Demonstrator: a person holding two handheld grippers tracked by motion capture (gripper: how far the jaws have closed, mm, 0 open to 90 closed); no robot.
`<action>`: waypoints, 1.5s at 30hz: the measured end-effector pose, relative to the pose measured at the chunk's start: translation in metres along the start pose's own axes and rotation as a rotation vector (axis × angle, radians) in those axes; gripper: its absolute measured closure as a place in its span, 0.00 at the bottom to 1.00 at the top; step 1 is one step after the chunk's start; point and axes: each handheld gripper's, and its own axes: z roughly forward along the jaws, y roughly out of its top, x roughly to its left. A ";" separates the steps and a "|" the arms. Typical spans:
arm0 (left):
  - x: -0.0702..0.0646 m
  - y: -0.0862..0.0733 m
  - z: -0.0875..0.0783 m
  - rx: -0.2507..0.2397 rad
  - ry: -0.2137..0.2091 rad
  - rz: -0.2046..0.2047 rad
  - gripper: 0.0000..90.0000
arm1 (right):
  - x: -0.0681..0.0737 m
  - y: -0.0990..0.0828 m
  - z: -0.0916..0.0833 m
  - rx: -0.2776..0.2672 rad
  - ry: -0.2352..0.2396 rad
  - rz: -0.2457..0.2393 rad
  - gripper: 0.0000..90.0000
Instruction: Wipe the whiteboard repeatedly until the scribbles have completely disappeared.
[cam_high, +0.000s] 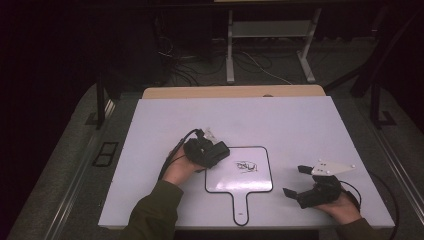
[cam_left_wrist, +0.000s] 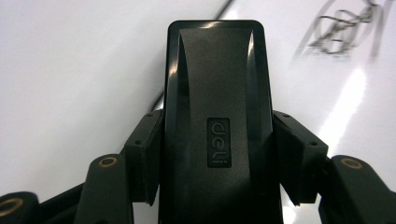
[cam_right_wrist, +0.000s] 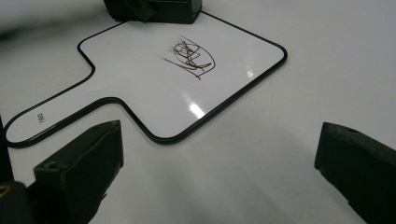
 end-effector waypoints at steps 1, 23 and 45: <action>0.002 -0.001 0.000 0.002 -0.005 -0.004 0.44 | 0.000 0.000 0.000 0.000 0.000 0.000 0.00; -0.003 -0.001 -0.002 0.016 -0.001 0.010 0.44 | 0.000 0.000 0.001 0.003 0.000 -0.001 0.00; -0.020 0.000 -0.004 0.036 -0.032 0.054 0.44 | 0.000 0.000 0.001 0.006 0.000 -0.002 0.00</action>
